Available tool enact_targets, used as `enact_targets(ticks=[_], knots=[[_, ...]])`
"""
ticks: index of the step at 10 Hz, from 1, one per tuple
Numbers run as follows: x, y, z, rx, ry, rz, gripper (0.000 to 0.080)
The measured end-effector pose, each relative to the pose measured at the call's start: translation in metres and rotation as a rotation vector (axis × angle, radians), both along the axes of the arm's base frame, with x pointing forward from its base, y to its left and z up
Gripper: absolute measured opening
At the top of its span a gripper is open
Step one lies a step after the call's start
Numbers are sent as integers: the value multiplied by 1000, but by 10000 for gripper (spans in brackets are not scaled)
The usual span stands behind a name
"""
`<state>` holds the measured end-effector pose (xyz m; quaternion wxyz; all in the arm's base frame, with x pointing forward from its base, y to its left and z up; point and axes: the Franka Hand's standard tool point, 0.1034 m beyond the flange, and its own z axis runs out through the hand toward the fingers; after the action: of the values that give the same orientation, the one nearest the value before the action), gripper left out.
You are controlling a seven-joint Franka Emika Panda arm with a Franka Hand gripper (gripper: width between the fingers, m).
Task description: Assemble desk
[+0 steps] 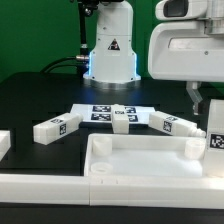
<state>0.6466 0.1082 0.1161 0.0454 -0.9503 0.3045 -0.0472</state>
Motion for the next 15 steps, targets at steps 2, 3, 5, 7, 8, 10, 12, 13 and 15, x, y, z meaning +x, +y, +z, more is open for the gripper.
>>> enact_targets(ticks=[2,3,5,7,8,10,12,13,15], knots=[[-1,-2,-1,22,18,-234,288],[-2,-3,-1,39,32,-403,288],[-5,-2,-1,93,64,-827,288],[-5,-3,-1,121,82,-1023,288],[-5,-3,-1,124,84,-1045,288],[-5,-4,0,103,74,-892,288],[-5,-1,-2,61,48,-476,543],[-6,0,-5,48,45,-351,543],[-7,5,-5,22,38,-205,643]])
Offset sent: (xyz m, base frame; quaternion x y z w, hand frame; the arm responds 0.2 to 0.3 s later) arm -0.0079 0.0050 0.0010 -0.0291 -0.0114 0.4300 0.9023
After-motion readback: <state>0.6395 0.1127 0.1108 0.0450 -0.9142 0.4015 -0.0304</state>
